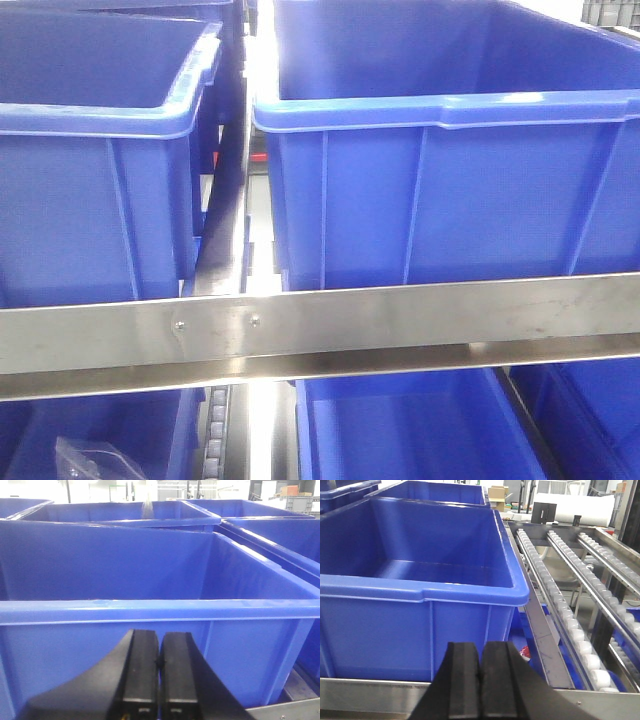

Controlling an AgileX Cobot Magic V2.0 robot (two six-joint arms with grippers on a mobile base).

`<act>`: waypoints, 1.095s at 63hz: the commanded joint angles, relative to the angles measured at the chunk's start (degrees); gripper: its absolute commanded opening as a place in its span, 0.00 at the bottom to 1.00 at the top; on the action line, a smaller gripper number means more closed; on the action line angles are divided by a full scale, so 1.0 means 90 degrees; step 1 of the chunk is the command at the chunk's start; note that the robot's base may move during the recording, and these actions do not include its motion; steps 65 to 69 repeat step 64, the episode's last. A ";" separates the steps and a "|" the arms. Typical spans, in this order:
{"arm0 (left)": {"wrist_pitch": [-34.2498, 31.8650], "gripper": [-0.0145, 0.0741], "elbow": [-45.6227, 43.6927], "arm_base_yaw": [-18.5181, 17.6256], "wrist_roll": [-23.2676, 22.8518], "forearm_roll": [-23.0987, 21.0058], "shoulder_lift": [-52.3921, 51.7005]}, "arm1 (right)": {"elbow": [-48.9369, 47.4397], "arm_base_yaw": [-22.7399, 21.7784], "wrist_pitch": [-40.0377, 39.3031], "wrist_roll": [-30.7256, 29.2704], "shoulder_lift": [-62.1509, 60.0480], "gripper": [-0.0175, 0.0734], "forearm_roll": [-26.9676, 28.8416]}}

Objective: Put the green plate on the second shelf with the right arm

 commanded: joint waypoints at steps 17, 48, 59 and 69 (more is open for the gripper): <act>-0.0531 0.31 0.0253 -0.0012 -0.0016 -0.0036 -0.0100 | -0.0107 -0.0031 -0.0474 0.0394 0.0069 0.22 -0.0253; -0.0531 0.31 0.0253 -0.0012 -0.0016 -0.0036 -0.0100 | -0.0107 -0.0031 -0.0474 0.0394 0.0069 0.22 -0.0282; -0.0531 0.31 0.0253 -0.0012 -0.0016 -0.0036 -0.0100 | -0.0107 -0.0031 -0.0474 0.0394 0.0069 0.22 -0.0282; -0.0531 0.31 0.0253 -0.0012 -0.0016 -0.0036 -0.0100 | -0.0107 -0.0031 -0.0474 0.0394 0.0069 0.22 -0.0282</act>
